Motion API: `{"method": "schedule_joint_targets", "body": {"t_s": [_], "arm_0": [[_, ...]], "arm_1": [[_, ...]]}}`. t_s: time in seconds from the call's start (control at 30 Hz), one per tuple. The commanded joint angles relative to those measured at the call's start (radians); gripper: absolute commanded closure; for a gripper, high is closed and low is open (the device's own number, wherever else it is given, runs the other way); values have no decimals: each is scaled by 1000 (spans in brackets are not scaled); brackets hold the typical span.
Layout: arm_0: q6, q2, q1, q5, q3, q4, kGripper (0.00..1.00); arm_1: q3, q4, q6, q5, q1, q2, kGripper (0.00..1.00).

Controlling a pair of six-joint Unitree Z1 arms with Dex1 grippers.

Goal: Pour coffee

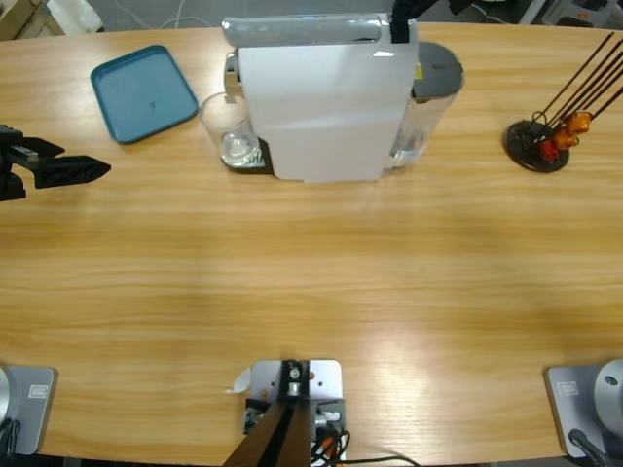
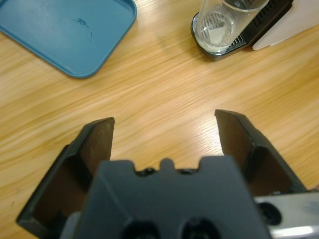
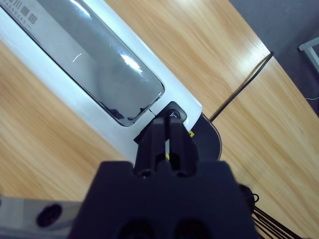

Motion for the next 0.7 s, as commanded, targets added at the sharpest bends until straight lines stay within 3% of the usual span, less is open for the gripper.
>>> {"method": "schedule_joint_targets", "body": {"t_s": [0.03, 0.47, 0.7], "arm_0": [[-10, 28, 4, 5, 26, -9, 124], [-8, 31, 4, 5, 25, -10, 124], [-8, 33, 5, 2, 25, -10, 124]], "arm_1": [[-1, 11, -13, -2, 14, 45, 1000], [-6, 13, -14, 16, 20, 83, 1000], [-64, 15, -55, -133, 17, -19, 1000]]}}
